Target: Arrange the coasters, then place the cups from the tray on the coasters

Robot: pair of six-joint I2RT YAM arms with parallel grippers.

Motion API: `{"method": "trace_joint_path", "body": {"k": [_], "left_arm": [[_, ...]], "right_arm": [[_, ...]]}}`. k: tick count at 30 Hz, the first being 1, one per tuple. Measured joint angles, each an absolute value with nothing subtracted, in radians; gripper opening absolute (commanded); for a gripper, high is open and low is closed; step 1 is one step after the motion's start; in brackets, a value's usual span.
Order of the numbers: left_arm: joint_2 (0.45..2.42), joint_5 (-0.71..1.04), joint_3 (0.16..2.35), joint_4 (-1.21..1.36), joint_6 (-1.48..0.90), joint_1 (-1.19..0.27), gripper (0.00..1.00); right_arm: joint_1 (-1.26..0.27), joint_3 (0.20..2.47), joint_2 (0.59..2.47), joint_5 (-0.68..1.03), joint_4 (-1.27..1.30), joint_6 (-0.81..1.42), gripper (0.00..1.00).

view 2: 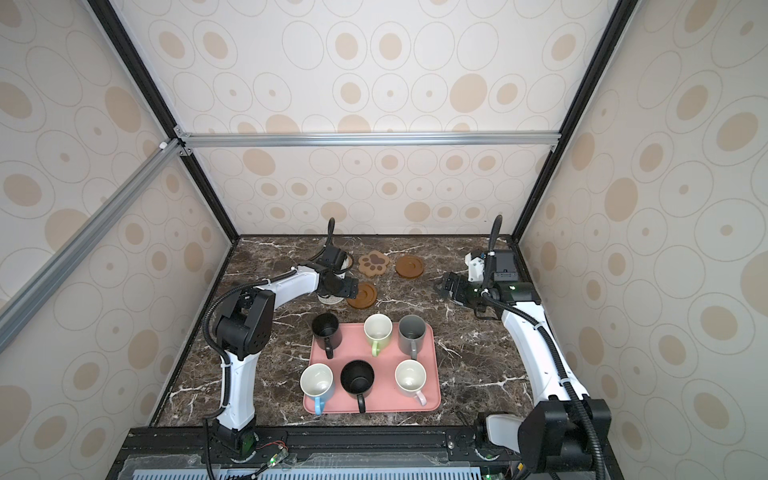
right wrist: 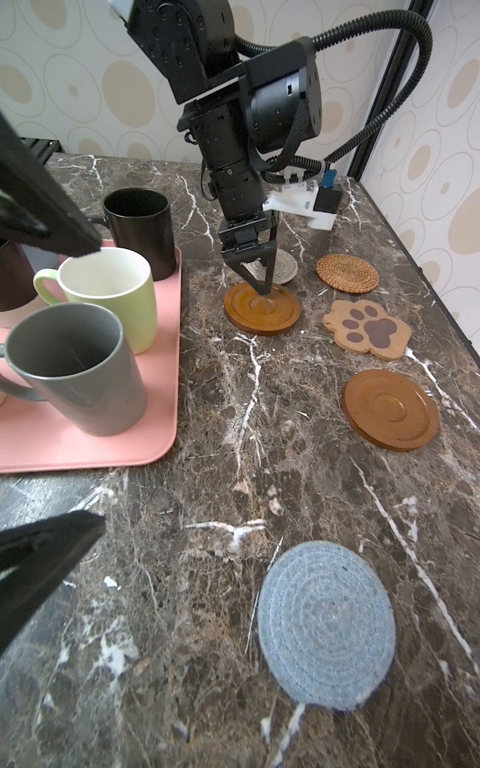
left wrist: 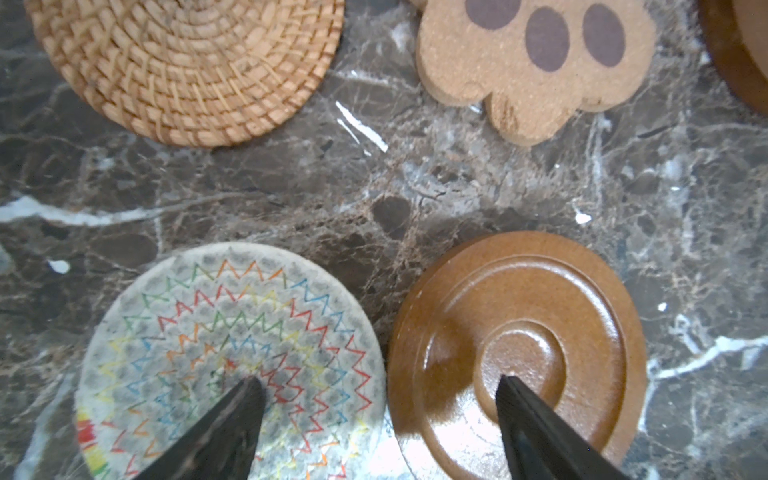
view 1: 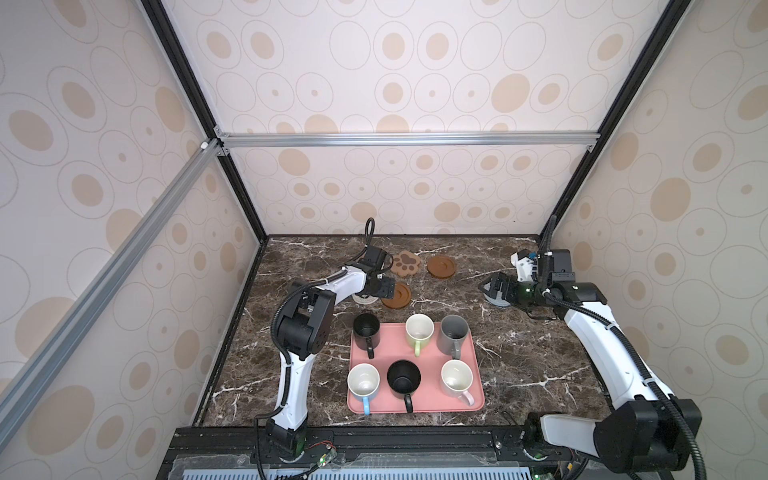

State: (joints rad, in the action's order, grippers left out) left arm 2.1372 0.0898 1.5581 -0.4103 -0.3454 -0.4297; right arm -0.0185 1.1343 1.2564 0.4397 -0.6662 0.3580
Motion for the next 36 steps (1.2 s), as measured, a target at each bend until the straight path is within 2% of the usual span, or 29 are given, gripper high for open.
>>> {"method": "trace_joint_path", "body": {"k": [20, 36], "left_arm": [[2.019, 0.239, 1.548, -0.427, -0.376, -0.444, 0.88], [2.073, 0.286, 1.549, -0.476, -0.379, -0.473, 0.88]], "right_arm": [[-0.019, 1.131, 1.256, 0.436, -0.666, 0.358, 1.00], [-0.019, 1.121, 1.257, 0.437, -0.659, 0.358, 1.00]]}}
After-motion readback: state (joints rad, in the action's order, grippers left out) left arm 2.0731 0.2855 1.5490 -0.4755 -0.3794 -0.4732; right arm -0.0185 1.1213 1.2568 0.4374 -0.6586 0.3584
